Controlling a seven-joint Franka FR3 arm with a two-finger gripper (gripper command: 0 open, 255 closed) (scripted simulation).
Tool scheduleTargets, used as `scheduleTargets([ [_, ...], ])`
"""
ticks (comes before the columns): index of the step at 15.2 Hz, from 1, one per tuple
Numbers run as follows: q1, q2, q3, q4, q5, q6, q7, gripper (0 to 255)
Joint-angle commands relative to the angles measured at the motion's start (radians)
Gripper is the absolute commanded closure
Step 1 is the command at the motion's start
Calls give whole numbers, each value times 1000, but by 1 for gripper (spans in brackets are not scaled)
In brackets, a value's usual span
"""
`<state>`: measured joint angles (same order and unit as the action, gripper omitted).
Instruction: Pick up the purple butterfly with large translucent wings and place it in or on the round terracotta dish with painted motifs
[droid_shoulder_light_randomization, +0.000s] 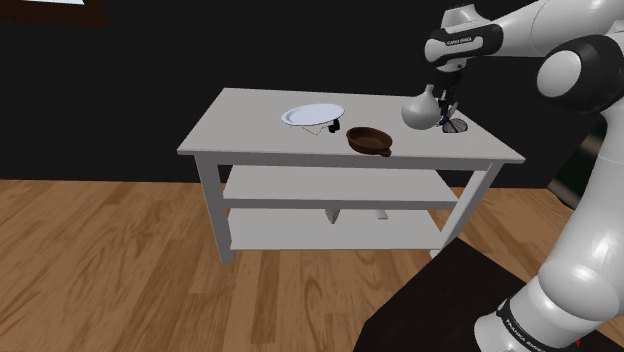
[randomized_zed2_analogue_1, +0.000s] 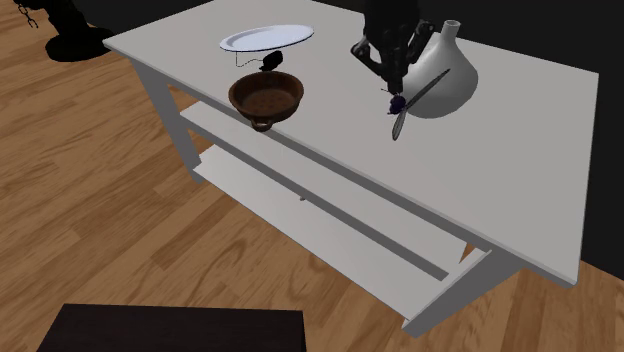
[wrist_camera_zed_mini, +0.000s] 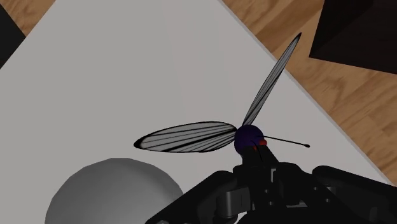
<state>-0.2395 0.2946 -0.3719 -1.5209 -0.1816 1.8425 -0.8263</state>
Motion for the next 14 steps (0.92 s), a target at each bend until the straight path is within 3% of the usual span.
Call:
scheduleTargets([
  [1, 0, -1, 0, 24, 1, -25, -4, 255],
  [4, -1, 1, -1, 62, 3, -60, -13, 255],
  [14, 138, 30, 71, 130, -10, -153, 185, 255],
])
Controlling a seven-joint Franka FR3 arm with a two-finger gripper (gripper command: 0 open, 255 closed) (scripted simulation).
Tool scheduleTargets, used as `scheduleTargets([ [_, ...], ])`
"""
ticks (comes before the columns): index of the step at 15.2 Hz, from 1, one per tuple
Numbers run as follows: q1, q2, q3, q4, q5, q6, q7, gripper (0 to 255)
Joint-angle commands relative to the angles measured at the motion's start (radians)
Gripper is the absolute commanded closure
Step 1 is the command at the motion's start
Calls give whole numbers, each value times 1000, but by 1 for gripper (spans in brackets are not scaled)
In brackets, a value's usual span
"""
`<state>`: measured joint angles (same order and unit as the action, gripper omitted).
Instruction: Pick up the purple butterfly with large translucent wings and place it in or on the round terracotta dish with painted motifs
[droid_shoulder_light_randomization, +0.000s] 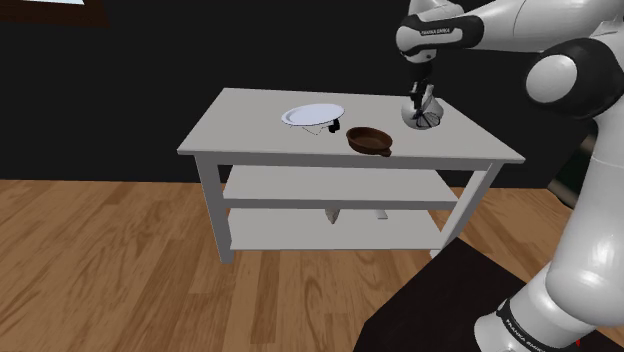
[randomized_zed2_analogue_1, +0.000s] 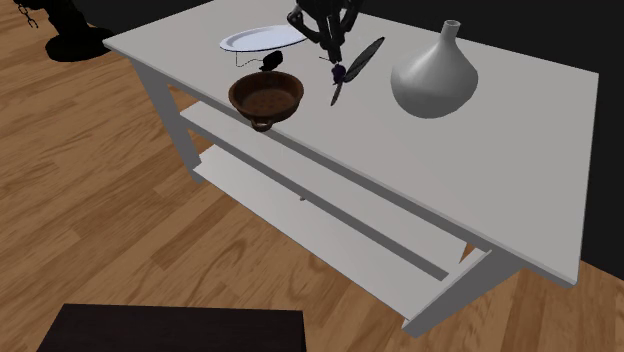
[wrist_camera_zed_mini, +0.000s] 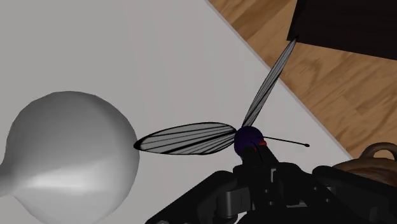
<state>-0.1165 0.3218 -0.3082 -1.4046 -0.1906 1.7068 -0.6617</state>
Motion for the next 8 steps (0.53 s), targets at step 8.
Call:
scheduleTargets([
  [8, 109, 108, 59, 189, 14, -125, 154, 255],
])
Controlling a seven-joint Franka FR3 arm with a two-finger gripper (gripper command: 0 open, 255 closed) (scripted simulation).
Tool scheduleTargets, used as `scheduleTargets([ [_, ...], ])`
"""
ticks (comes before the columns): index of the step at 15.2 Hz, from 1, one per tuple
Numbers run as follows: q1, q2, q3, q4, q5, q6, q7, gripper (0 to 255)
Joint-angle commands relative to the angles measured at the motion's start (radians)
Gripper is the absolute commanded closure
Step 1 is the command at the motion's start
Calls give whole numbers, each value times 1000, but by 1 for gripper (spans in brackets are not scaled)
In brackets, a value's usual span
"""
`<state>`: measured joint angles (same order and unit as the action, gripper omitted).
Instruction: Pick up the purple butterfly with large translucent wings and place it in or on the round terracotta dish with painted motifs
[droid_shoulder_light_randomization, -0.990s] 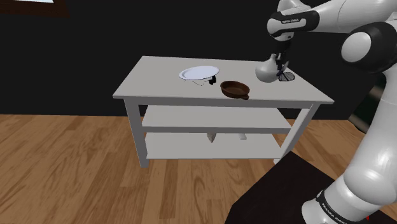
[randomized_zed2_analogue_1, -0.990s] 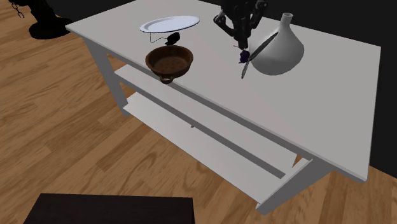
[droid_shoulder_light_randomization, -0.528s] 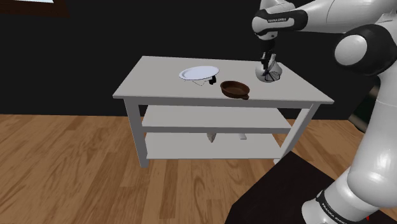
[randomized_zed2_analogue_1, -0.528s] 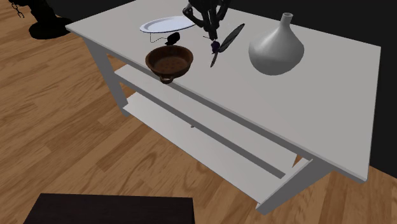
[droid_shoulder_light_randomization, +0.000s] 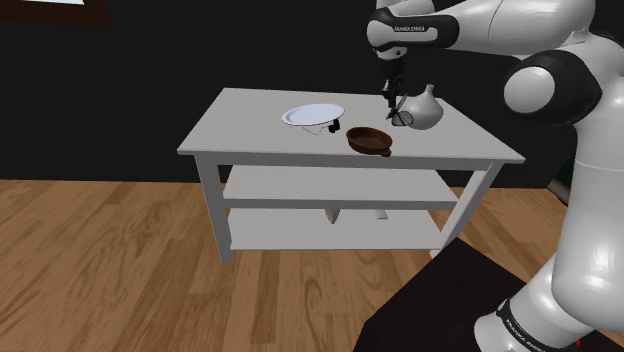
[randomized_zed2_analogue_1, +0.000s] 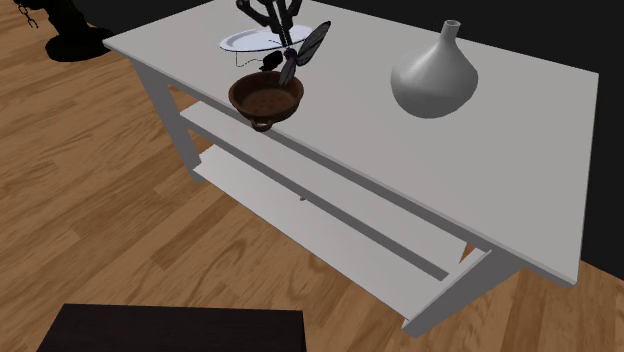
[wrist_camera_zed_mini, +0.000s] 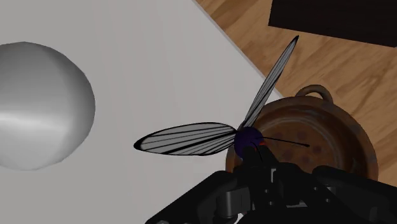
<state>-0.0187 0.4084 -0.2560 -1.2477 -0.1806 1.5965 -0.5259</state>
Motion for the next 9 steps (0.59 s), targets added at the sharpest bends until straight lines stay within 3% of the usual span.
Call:
scheduleTargets([
  [1, 22, 42, 13, 64, 7, -32, 34, 255],
  [5, 58, 131, 32, 211, 19, -106, 84, 255],
  [9, 63, 110, 33, 125, 16, -42, 99, 255],
])
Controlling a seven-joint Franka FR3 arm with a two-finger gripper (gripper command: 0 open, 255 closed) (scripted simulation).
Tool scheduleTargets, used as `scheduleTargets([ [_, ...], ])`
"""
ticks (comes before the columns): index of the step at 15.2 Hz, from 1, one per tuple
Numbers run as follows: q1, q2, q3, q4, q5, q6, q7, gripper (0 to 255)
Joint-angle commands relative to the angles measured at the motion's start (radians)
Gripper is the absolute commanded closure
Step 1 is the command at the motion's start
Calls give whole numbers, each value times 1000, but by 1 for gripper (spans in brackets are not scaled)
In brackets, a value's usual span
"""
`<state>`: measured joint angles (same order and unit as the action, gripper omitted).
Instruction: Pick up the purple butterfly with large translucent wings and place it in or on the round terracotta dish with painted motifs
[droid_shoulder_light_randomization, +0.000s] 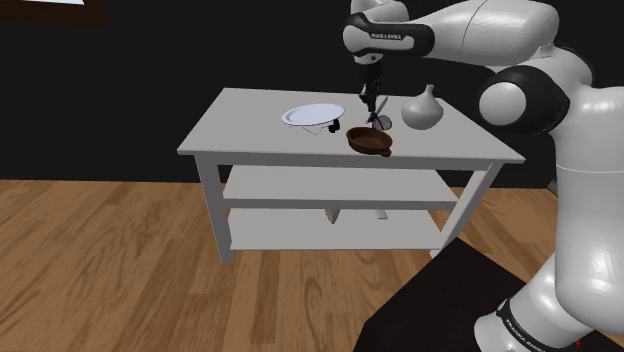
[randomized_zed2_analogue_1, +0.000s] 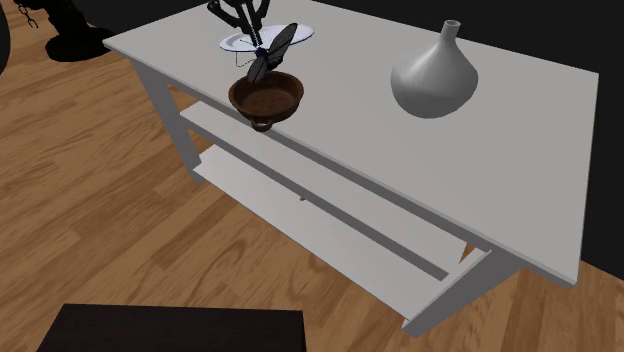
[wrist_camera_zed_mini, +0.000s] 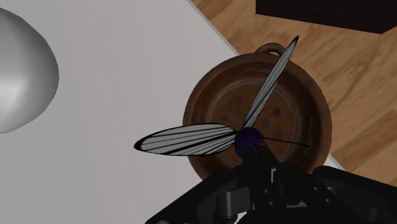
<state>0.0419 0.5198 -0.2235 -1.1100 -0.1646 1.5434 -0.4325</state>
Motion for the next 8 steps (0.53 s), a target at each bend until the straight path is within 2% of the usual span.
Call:
scheduleTargets([
  [1, 4, -5, 1, -32, -1, 26, 9, 255],
  [8, 8, -18, 3, -147, -5, 125, 31, 255],
])
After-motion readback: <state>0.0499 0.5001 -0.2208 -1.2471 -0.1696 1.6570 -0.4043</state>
